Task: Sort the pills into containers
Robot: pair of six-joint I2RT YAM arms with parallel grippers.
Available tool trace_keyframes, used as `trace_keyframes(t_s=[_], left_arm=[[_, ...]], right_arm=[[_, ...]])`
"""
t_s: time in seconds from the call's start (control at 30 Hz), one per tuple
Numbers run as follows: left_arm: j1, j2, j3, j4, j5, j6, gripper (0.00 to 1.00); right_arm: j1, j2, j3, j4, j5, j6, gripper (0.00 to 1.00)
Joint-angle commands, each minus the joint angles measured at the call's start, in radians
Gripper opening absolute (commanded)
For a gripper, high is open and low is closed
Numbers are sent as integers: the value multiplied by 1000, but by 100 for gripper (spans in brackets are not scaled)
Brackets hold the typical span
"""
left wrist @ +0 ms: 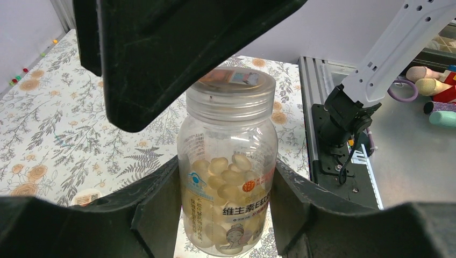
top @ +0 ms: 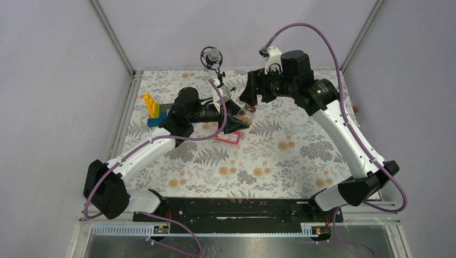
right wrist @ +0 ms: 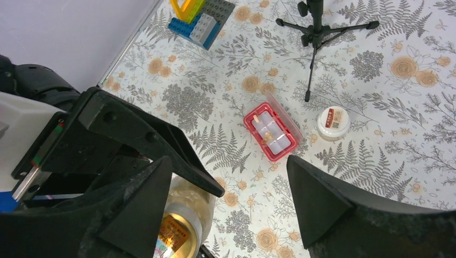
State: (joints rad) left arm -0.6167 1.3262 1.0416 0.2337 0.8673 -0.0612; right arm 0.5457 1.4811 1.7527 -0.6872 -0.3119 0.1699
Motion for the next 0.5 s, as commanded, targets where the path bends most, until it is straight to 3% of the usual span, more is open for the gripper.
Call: trace_keyframes(t_s=[0.0,0.2,0.33,0.47], left_arm=[[-3,-19,36,67,16,11,0],[-2,-18,39,66,24,9,0],[-3,-18,44,64,39,9,0],[-3,-15,52,54,56,12,0]], right_arm=[[-35,-43,43,30,-80,24,88],[-78,-96,-31,29,-453,-110,92],[-78,-80,-22,-37,-549,-165,84],[-75,-58,-8,-74,-535,-209,75]])
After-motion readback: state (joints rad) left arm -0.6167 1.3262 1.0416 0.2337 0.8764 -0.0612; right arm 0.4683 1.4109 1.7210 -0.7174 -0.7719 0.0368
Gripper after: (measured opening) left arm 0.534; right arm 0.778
